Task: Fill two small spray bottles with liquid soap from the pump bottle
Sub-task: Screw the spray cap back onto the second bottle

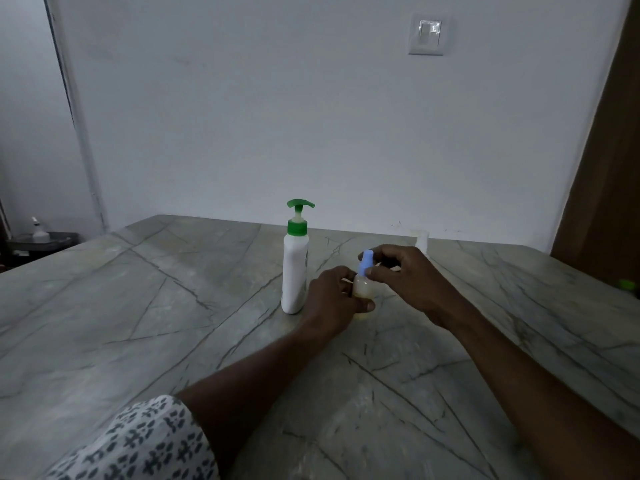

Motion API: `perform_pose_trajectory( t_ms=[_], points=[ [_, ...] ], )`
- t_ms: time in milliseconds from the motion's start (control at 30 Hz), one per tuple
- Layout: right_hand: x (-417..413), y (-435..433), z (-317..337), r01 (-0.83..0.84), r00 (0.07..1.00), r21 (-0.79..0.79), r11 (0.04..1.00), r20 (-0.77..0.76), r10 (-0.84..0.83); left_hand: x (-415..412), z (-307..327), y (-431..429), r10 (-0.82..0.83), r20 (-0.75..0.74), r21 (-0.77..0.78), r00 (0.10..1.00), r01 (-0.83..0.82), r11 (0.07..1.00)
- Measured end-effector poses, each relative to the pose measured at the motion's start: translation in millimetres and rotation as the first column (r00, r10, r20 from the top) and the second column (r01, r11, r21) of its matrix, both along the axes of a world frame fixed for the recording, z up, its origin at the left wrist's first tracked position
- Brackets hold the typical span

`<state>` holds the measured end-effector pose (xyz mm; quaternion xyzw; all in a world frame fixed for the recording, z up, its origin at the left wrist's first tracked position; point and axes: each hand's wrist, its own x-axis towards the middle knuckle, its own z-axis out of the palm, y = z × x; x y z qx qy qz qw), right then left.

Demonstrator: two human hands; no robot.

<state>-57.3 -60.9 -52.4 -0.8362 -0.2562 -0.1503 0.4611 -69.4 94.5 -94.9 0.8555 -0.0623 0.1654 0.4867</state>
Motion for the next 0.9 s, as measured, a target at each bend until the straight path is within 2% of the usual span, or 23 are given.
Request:
perform_pose_trajectory(
  t_ms=[67,233,367,433,633,700,800,900],
  points=[
    [0.3,1.0,-1.0,0.018,0.999,-0.005,1.000,0.047,-0.018,0.1,-0.1,0.1,0.001,0.002,-0.002,1.000,-0.001,1.000],
    [8.6,9.5,-9.1,0.205,0.975,-0.066,0.977,0.098,-0.198,-3.4,3.2,0.3,-0.008,0.019,0.028,1.000,0.007,1.000],
    [5.7,4.9,-7.9,0.057,0.998,-0.020,0.998,0.041,-0.056,-2.1,2.7,-0.3,-0.010,-0.003,0.018,1.000,0.010,1.000],
    [5.3,4.7,-7.9,0.056,0.996,-0.028,0.998,0.074,-0.054,-1.6,2.2,-0.6,-0.005,-0.007,0.015,1.000,0.005,1.000],
    [10.1,15.6,-13.2,0.290,0.946,-0.053,0.955,0.168,-0.278,-3.6,2.7,0.0,-0.001,0.035,0.049,0.999,0.000,0.999],
    [9.6,17.1,-14.8,0.270,0.953,-0.072,0.960,0.163,-0.256,-3.5,2.4,0.1,-0.009,0.034,0.033,0.999,0.008,0.999],
    [7.9,14.4,-13.4,0.152,0.985,-0.075,0.985,0.088,-0.145,-2.2,1.9,-0.1,-0.002,0.024,0.029,1.000,0.001,1.000],
    [6.0,13.2,-12.8,0.147,0.983,-0.063,0.987,0.117,-0.139,-0.4,0.9,-0.1,-0.010,0.011,0.019,1.000,0.010,1.000]
  ],
)
